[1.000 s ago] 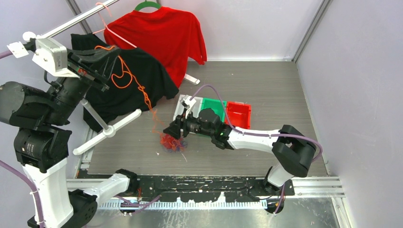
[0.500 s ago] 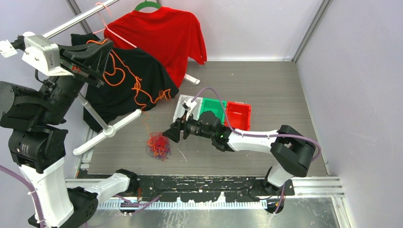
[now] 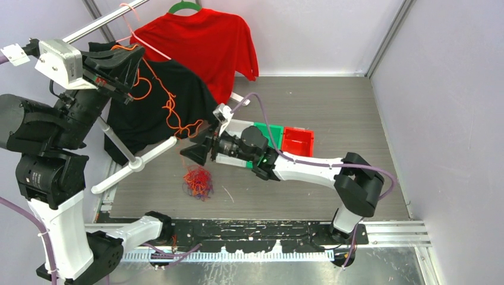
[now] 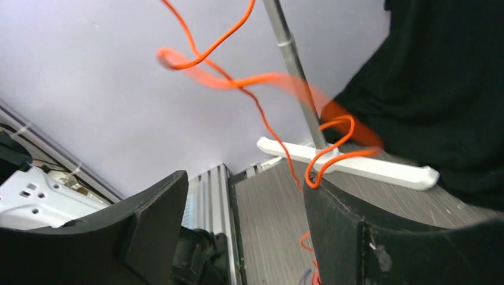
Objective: Untangle the cables
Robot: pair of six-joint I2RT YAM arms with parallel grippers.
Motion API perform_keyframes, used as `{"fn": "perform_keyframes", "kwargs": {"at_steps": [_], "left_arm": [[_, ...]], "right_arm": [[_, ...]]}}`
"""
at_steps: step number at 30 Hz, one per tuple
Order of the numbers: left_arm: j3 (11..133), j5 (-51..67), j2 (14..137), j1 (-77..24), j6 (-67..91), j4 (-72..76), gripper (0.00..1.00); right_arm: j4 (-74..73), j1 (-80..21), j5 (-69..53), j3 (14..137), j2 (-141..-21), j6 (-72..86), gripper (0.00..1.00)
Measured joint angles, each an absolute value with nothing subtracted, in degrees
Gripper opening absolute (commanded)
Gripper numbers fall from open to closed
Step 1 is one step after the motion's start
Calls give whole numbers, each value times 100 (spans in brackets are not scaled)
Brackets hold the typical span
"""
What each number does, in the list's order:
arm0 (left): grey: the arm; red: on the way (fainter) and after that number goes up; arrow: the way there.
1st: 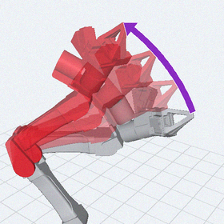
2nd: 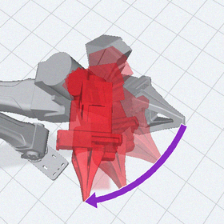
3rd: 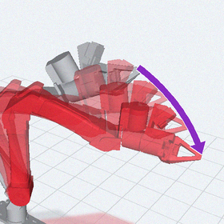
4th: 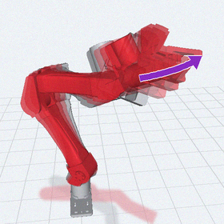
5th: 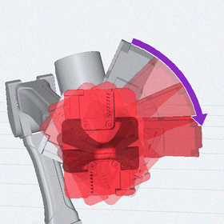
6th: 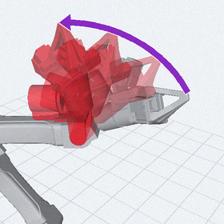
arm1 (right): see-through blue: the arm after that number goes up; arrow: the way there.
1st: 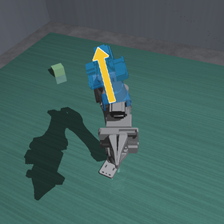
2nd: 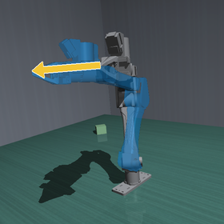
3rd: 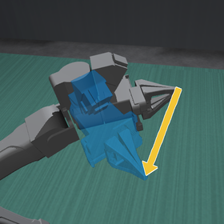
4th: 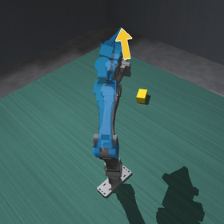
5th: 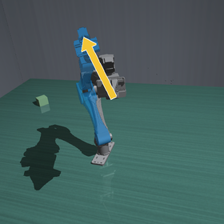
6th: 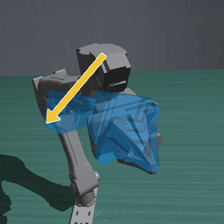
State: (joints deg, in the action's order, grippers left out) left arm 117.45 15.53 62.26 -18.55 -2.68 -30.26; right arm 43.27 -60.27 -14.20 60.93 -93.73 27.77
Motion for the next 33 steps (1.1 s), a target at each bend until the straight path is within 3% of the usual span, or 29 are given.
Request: {"fn": "perform_keyframes", "kwargs": {"at_steps": [12,18,22,33], "left_arm": [[12287,1702,6490,-1855,-397,-2941,0],[12462,1758,6517,-1855,-401,-2939,0],[12505,1763,6528,-1855,-454,-2912,0],[12943,1756,6914,-1855,-781,-2418,0]], "right_arm": [[5076,-6154,-1791,6477,-10742,3345,73],[5214,-6217,-1636,6823,-11402,3446,40],[5408,-6222,-1525,6904,-11518,3476,4],[5127,-6222,-902,6237,-11443,3024,1]]}}
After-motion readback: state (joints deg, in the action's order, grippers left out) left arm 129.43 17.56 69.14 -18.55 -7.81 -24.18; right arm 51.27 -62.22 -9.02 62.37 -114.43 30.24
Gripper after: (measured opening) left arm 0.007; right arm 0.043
